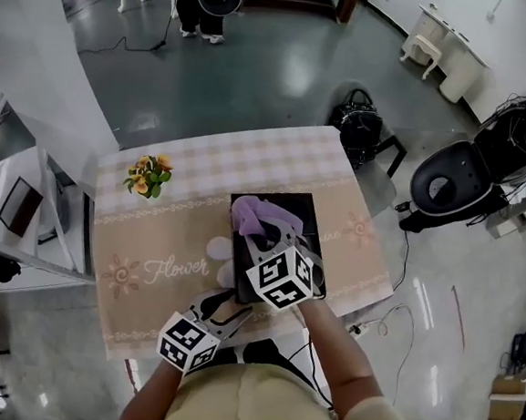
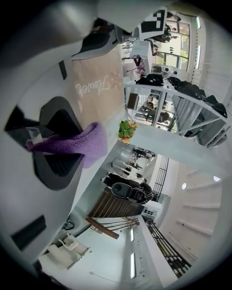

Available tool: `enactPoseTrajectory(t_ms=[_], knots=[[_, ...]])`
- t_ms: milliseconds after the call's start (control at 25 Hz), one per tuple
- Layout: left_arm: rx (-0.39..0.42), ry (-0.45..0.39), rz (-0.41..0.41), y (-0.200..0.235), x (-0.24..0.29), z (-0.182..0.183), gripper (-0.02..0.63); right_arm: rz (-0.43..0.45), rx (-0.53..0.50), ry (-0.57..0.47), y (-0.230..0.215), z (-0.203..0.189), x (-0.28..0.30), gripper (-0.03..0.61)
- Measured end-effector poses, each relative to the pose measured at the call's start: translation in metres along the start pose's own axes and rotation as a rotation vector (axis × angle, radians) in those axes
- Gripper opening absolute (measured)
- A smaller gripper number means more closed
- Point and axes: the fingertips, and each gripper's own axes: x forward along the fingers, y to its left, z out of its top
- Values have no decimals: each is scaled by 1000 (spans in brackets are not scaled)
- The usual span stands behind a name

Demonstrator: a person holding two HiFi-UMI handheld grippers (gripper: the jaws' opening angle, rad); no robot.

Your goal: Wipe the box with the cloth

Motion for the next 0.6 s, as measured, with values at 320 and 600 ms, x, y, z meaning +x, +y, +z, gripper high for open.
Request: enactPoseTrajectory(t_ms=[320, 600], knots=[[3, -13, 48, -2, 0, -2, 220, -52, -45, 65, -31, -24, -11, 101], [6, -10, 75, -4, 1, -4, 219, -92, -94, 98, -45, -39, -20, 101]])
